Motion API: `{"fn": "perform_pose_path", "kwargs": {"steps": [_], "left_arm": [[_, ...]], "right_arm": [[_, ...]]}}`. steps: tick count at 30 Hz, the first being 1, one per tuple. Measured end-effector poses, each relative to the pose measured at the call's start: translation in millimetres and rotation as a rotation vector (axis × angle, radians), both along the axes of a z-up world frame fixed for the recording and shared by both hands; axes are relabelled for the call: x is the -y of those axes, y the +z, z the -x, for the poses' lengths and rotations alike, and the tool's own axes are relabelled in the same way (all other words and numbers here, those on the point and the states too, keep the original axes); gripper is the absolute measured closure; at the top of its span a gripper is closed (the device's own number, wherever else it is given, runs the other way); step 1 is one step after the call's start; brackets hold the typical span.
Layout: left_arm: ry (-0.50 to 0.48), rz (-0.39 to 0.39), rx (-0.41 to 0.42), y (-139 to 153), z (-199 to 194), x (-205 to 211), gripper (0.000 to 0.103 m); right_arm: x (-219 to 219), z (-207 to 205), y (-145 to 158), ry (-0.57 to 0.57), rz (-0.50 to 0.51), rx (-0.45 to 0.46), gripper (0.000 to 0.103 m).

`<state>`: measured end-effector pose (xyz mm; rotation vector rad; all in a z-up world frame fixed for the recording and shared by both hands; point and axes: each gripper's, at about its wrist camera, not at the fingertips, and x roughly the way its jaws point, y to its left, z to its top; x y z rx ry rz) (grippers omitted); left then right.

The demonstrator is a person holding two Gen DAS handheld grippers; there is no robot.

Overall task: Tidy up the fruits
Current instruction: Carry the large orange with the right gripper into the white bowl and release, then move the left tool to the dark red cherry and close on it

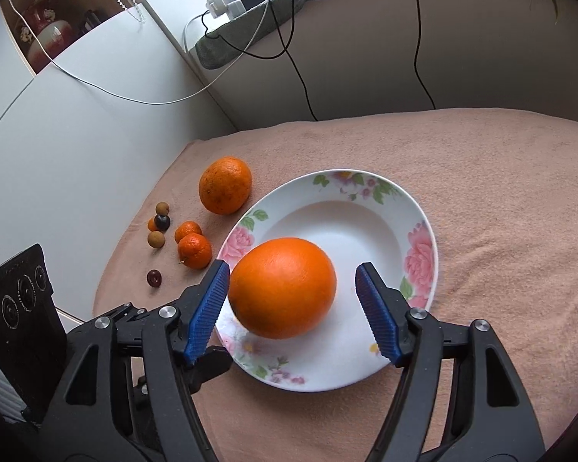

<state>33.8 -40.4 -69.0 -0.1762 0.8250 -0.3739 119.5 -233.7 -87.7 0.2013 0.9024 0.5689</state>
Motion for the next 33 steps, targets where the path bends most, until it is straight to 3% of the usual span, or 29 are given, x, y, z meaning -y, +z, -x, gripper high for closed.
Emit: {"fn": "perform_pose_path", "kwargs": {"steps": [15,18,20,22,33], "left_arm": [[0.069,-0.048,0.045,2.8,19.5,-33.5,0.043],[0.101,-0.052,0.042,2.6,23.8,-45.3,0.043],[0.124,-0.067,0.043,2.4,27.6,-53.4,0.043],[0.146,-0.076,0.044,2.2,31.4,-61.6,0.043],[0.243,-0.103,0.035,-0.9,52.5,-101.7,0.043]], "right_arm": [[1.5,31.3,17.1,-0.026,0.059,0.12,0.026],[-5.1,37.8,21.1,-0.01,0.085,0.14,0.025],[-9.9,41.7,23.9,-0.001,0.092,0.151,0.016],[-14.0,46.2,26.5,0.014,0.088,0.166,0.014],[-48.7,65.3,29.0,0.098,0.104,0.204,0.014]]}}
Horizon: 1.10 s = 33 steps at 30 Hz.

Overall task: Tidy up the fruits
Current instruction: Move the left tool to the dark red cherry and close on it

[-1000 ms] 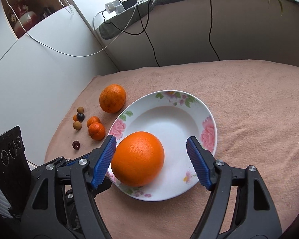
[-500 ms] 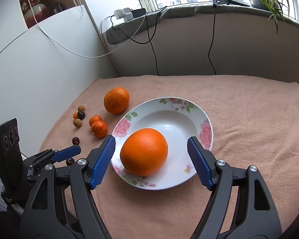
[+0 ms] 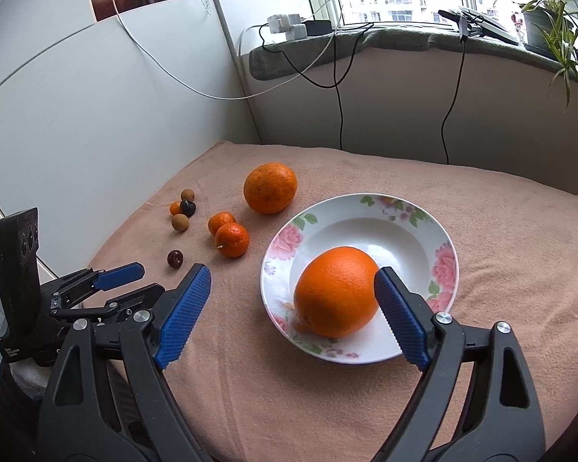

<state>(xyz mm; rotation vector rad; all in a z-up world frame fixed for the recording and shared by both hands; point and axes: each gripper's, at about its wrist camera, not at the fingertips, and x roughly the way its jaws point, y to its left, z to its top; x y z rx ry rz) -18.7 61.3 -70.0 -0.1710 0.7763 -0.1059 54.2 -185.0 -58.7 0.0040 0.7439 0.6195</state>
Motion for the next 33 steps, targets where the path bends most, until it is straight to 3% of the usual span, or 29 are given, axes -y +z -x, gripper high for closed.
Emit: {"fn": "perform_pose_path", "kwargs": {"steps": [12,15,20,33], "left_arm": [[0.074,0.019,-0.011,-8.1,12.0,-38.5,0.043],[0.08,0.027,-0.01,-8.7,9.6,-46.0,0.044],[0.074,0.03,-0.012,-11.2,4.6,-54.5,0.056],[0.057,0.102,-0.042,-27.4,-20.6,-73.9,0.065]], "right_arm": [[-44.6,21.9,-6.1,0.124,0.036,0.049,0.015],[-57.4,23.3,-11.9,0.168,0.038,0.025,0.023],[-76.4,24.9,-24.5,0.222,0.032,-0.026,0.037],[-139.2,30.4,-58.0,0.367,0.091,-0.091,0.056]]}}
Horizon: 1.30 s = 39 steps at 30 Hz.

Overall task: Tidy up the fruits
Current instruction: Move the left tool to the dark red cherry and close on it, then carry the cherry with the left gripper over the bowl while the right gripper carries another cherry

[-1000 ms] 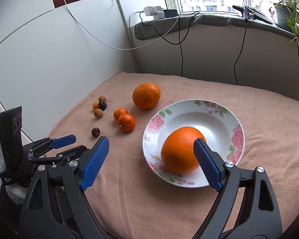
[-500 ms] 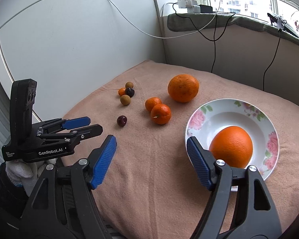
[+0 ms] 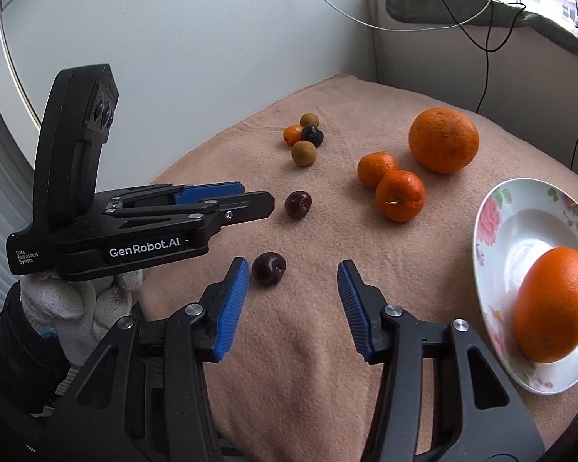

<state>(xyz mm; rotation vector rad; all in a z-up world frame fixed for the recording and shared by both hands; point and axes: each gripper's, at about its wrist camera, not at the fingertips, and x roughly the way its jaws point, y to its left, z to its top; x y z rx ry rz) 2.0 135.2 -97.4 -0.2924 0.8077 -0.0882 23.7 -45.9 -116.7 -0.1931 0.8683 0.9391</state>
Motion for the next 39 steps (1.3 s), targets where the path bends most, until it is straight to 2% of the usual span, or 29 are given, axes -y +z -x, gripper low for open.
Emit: {"fn": "perform_pose_path", "kwargs": {"steps": [10,14,21,32,39], "left_arm": [[-0.04,0.01,-0.027,-10.3,-14.4,3.0,0.071],[-0.045,0.002,-0.037,-13.7,-19.1,3.7,0.072],[-0.055,0.009,-0.052,-19.1,-27.7,3.3,0.073],[-0.05,0.015,-0.061,-22.5,-29.7,0.9,0.08],[-0.045,0.011,-0.055,-20.6,-28.6,0.9,0.081]], "right_arm": [[-23.3,2.3,-17.5,0.033,0.042,-0.016,0.061],[-29.4,1.8,-21.6,0.046,0.061,-0.015,0.066],[-37.2,-2.4,-25.6,0.049,0.086,-0.007,0.067],[-40.2,-6.3,-30.2,0.05,0.109,-0.006,0.076],[-34.2,-4.8,-25.5,0.044,0.1,0.0,0.077]]}}
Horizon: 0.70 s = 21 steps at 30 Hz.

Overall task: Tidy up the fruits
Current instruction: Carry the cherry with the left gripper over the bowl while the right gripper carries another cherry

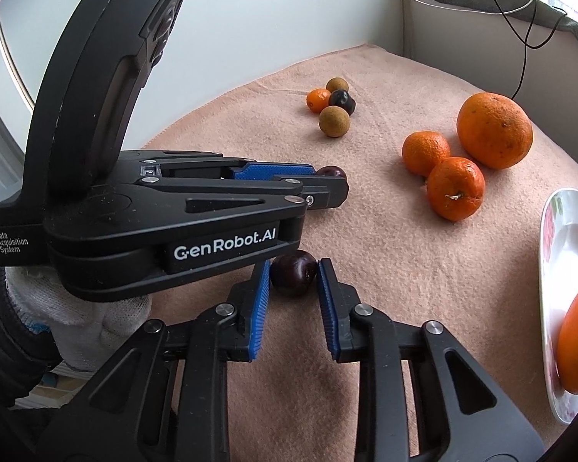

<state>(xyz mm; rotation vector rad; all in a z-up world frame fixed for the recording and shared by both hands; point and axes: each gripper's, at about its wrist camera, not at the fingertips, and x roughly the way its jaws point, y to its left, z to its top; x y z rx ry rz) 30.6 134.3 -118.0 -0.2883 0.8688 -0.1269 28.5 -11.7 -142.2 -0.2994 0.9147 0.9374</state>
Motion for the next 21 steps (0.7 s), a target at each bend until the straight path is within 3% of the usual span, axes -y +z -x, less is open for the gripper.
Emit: {"fn": "perform_pose_path", "kwargs": {"steps": [21], "left_arm": [[-0.034,0.022,0.038,20.0,-1.5,25.1,0.081]], "right_arm": [[62.1,-15.9,32.5,-0.122,-0.074,0.031,0.077]]}}
